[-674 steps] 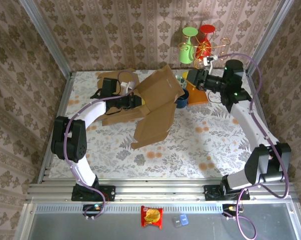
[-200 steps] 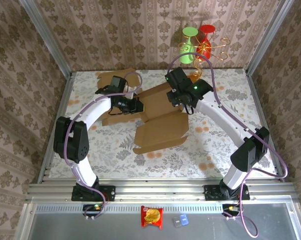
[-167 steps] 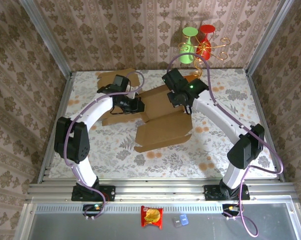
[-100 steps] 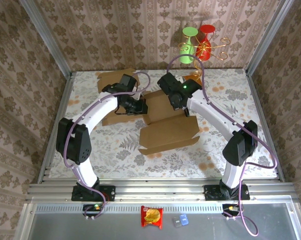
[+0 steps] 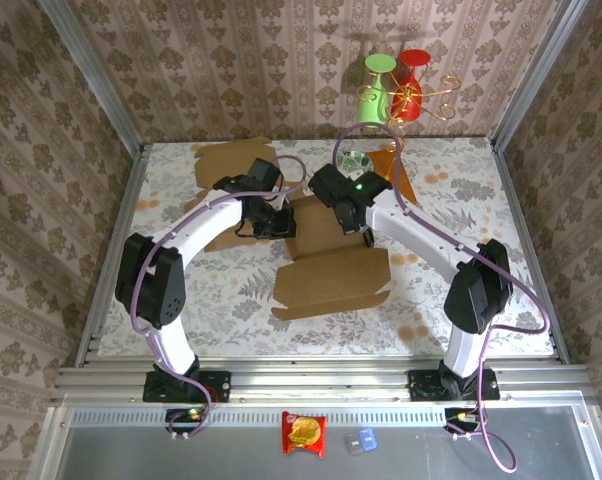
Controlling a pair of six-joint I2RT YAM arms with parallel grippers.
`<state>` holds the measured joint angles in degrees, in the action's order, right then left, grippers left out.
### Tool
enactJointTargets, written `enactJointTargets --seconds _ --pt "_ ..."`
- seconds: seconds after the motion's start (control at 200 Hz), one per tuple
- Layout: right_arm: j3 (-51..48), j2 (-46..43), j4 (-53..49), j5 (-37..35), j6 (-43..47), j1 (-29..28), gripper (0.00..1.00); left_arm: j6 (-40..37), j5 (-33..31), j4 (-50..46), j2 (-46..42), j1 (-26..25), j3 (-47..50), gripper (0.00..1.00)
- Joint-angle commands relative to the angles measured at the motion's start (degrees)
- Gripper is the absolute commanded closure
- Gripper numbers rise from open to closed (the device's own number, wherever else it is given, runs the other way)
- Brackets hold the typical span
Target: Fold the paper box
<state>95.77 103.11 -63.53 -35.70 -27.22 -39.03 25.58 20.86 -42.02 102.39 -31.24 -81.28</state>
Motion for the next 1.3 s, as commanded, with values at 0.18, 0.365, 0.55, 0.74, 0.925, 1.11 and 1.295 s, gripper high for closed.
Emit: enactJointTargets --seconds 0.18,0.365,0.55,0.74,0.925,1.11,1.295 --pt "-7.2 -0.78 0.33 1.0 -6.02 -1.84 1.0 4.03 -3.99 12.3 0.75 -0.21 11.34 0.87" --pt "-9.27 0.21 1.18 2.19 -6.78 -2.18 1.0 5.0 -5.35 16.88 1.15 -1.01 14.66 0.84" --pt "-9.23 0.74 1.3 2.57 -6.97 -2.45 1.0 5.35 -7.57 17.7 0.89 -1.49 15.9 0.84" --pt "-9.28 1.15 1.7 3.42 -7.32 -2.73 1.0 7.07 -10.34 17.45 0.85 -2.49 16.28 1.0" --pt "-10.53 1.3 1.99 4.2 -8.36 -2.89 1.0 8.14 -10.34 16.25 0.16 -3.64 14.86 0.88" --pt "-12.09 0.86 2.4 5.68 -9.48 -2.72 1.0 8.8 -7.49 14.27 -2.21 -3.74 13.57 0.69" --pt "-13.44 0.66 2.37 7.15 -11.31 -2.13 1.0 9.09 -3.34 11.66 -3.82 -3.65 13.39 0.6"
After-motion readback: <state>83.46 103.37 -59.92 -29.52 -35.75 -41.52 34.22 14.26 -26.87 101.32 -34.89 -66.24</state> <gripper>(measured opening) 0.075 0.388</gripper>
